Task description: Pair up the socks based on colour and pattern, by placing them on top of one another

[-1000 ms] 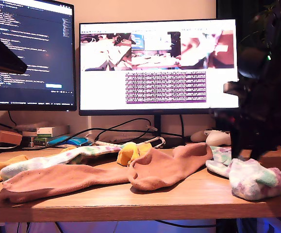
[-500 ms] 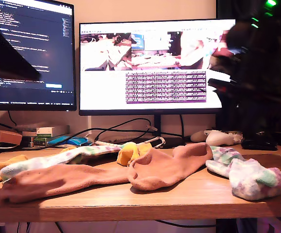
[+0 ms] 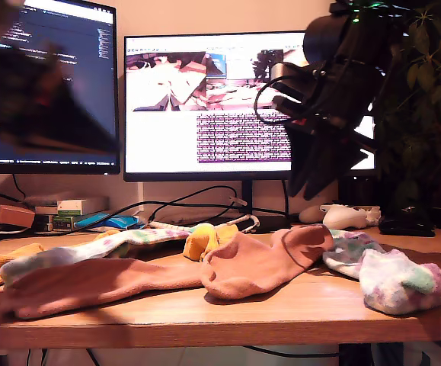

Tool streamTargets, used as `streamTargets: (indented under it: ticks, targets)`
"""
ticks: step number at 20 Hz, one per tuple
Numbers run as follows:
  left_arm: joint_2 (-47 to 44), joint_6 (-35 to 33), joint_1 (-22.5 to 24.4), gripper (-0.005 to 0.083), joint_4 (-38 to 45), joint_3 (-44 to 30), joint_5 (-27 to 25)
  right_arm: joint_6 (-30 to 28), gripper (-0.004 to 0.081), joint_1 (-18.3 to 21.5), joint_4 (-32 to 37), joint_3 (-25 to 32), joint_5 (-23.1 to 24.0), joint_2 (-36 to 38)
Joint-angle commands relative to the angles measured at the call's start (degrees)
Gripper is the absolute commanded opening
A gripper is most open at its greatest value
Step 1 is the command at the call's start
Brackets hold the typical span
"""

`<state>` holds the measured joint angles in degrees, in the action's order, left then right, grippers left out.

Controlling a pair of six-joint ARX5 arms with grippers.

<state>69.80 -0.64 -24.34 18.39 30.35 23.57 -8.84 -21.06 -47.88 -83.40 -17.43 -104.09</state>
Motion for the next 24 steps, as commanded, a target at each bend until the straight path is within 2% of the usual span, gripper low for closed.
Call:
streamTargets:
  ticks: [1, 5, 6, 9, 10, 13, 16, 18, 21, 24]
  targets:
    - [4.2, -1.3, -0.2, -0.0022, 0.9, 3.5, 0.3, 0.1, -0.0011, 0.1, 0.1, -0.6, -0.2, 0.4]
    - [14.1, -0.7, -0.7, -0.0008, -4.7, 12.3, 3.3, 0.4, -0.0011, -0.7, -0.5, -0.6, 0.0, 4.7]
    - [16.1, -0.1, -1.0, 0.0043, -7.2, 14.7, 2.9, 0.7, -0.0011, -1.0, -0.9, -0.6, 0.1, 6.4]
    - [20.4, 1.6, -2.3, 0.0366, -14.4, 21.3, 0.9, 2.8, -0.0011, -2.8, -3.8, -0.6, 4.3, 11.9]
    - [21.6, 1.6, -2.9, 0.0414, -16.4, 23.3, 0.2, 3.0, -0.0011, -3.5, -5.6, -0.6, 6.6, 13.8]
    - [25.2, 6.3, -3.9, 0.0428, -22.1, 29.0, -2.7, 3.2, -0.0011, -5.9, -9.3, -0.6, 12.7, 19.4]
    - [29.7, 10.5, -4.3, 0.0433, -25.7, 33.3, -3.1, 4.0, -0.0011, -7.9, -9.7, -0.6, 15.5, 24.6]
    - [33.4, 11.7, -4.3, 0.0459, -29.1, 36.6, -3.2, 4.3, -0.0011, -8.2, -10.0, -0.6, 15.6, 26.9]
    - [38.4, 12.9, -4.3, 0.056, -34.0, 42.3, -4.9, 4.3, -0.0011, -8.2, -11.2, -0.6, 16.6, 28.0]
    - [41.5, 13.1, -4.7, 0.0574, -37.3, 47.2, -6.5, 3.8, -0.0011, -8.2, -11.9, -0.6, 16.6, 28.0]
